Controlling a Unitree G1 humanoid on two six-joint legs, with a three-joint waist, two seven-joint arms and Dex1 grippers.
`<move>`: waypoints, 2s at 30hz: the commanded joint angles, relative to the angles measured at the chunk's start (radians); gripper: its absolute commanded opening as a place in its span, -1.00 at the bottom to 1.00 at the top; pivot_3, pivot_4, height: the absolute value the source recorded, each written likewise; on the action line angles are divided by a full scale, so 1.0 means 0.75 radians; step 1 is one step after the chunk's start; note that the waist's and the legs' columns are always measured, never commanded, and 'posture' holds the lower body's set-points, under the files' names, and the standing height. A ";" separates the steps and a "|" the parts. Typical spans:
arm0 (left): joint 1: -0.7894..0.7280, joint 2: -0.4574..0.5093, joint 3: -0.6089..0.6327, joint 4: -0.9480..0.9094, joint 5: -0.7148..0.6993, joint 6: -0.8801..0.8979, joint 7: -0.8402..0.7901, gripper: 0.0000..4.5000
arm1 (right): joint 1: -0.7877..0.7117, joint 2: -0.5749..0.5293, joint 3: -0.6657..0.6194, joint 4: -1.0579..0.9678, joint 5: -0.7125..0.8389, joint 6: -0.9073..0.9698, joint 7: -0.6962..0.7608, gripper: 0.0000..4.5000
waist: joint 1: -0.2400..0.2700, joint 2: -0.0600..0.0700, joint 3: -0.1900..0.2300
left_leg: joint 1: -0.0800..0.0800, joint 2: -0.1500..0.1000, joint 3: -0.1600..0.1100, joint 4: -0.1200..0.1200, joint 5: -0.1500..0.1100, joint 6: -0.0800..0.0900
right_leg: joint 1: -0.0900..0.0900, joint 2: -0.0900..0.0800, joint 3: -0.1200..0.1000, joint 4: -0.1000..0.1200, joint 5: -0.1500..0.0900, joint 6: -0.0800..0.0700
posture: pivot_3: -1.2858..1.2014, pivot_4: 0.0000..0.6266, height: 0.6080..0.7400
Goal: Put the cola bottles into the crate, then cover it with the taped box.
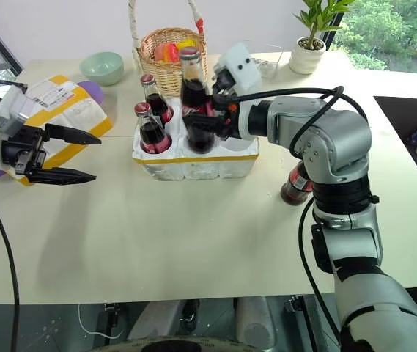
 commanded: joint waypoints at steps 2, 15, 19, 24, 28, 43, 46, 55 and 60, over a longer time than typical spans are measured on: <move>-0.011 0.025 0.044 -0.040 -0.026 0.008 -0.002 1.00 | -0.054 0.027 -0.041 0.020 -0.021 -0.074 -0.015 0.22 | -0.002 0.000 0.000 | -0.002 0.000 0.000 0.000 0.001 -0.002 | -0.002 0.000 0.000 0.000 0.000 0.000 | 0.03 -0.52 0.99; -0.014 0.014 0.059 -0.077 -0.052 0.030 0.039 1.00 | -0.022 0.112 -0.013 0.022 -0.039 -0.091 -0.011 0.22 | -0.005 0.000 0.000 | -0.005 0.000 0.000 0.000 0.002 -0.003 | -0.006 0.000 0.000 0.001 0.000 0.000 | 0.03 -0.52 0.99; -0.029 0.007 0.053 -0.071 -0.053 0.028 0.046 1.00 | 0.027 0.110 0.018 -0.053 -0.030 -0.054 0.010 0.22 | -0.004 0.000 0.000 | -0.005 0.000 0.000 0.000 0.002 -0.003 | -0.006 0.000 0.000 0.001 0.000 0.000 | 0.03 -0.52 0.99; -0.048 -0.002 0.048 -0.064 -0.059 0.032 0.050 1.00 | 0.080 0.105 0.067 -0.070 -0.052 -0.059 0.020 0.22 | -0.003 0.000 0.000 | -0.005 0.000 0.000 0.000 0.002 -0.003 | -0.006 0.000 0.000 0.001 0.000 0.000 | 0.03 -0.52 0.99; -0.072 -0.016 0.044 -0.061 -0.062 0.040 0.059 1.00 | 0.122 0.111 0.111 -0.025 -0.106 -0.124 0.022 0.22 | -0.004 0.000 0.000 | -0.005 0.000 0.000 0.000 0.002 -0.003 | -0.005 0.000 0.000 0.001 0.000 0.000 | 0.03 -0.52 0.99; -0.163 -0.105 0.007 -0.059 -0.109 0.110 0.072 1.00 | 0.236 0.072 -0.028 -0.207 -0.050 -0.010 -0.023 0.98 | 0.003 0.000 0.000 | -0.005 -0.001 0.000 0.000 0.002 -0.003 | -0.005 0.000 0.000 0.001 0.000 0.000 | 0.03 -0.52 0.99; -0.193 -0.137 -0.025 -0.025 -0.089 0.088 0.053 1.00 | 0.280 0.051 -0.113 -0.388 0.088 0.170 -0.020 0.98 | 0.002 0.000 0.000 | -0.005 -0.001 0.000 0.001 0.002 -0.003 | -0.004 0.000 0.000 0.001 0.000 0.000 | 0.03 -0.52 0.99; -0.395 -0.278 -0.169 0.223 0.024 -0.053 -0.029 1.00 | 0.327 0.133 -0.526 -0.664 0.395 0.723 -0.166 0.98 | 0.008 -0.001 0.000 | -0.003 -0.001 -0.001 0.002 -0.001 0.003 | -0.001 0.000 0.000 0.000 0.000 0.000 | 0.03 -0.52 0.99; -0.472 -0.314 -0.234 0.321 0.022 -0.118 -0.031 1.00 | 0.517 -0.009 -0.724 -0.814 0.609 0.742 -0.227 0.98 | 0.014 -0.001 0.000 | -0.004 -0.001 -0.001 0.002 -0.001 0.002 | -0.001 -0.001 0.000 0.001 0.000 0.000 | 0.03 -0.52 0.99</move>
